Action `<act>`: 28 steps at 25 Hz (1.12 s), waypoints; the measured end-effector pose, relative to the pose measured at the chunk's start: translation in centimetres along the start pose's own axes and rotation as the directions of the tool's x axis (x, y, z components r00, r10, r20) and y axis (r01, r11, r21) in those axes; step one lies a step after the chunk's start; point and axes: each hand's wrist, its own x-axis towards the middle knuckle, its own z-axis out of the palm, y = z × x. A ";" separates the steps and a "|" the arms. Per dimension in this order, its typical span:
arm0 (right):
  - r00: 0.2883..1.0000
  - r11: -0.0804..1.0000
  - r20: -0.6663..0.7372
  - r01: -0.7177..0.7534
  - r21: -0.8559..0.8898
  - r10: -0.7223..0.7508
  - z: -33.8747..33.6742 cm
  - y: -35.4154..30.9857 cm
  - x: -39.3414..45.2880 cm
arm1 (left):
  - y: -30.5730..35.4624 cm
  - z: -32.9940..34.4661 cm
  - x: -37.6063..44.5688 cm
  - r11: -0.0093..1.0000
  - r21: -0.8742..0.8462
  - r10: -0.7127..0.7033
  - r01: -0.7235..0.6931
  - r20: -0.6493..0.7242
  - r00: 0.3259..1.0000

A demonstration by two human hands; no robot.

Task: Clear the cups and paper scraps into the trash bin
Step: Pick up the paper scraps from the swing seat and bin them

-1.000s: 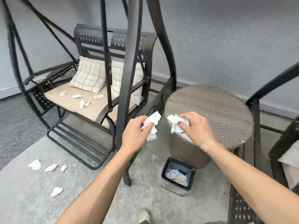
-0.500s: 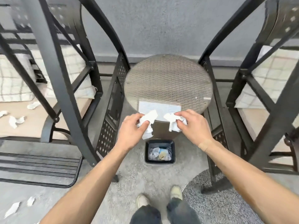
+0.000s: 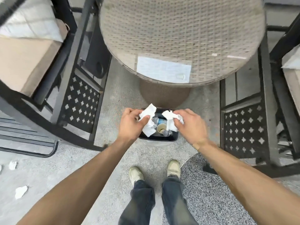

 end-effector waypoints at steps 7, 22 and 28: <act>0.958 0.961 0.099 -0.260 -0.097 0.269 15.2 9.3 4.6 | -10.6 12.5 6.9 0.959 0.225 -0.202 0.172 0.118 0.972; 0.940 0.957 0.201 -0.289 0.040 0.275 15.9 9.0 5.4 | -12.7 11.9 7.4 0.920 0.347 -0.238 0.183 0.122 0.964; 0.991 0.997 0.115 -0.072 0.036 0.067 7.3 2.5 3.0 | -6.0 3.3 3.9 0.963 0.263 0.019 -0.049 0.117 0.993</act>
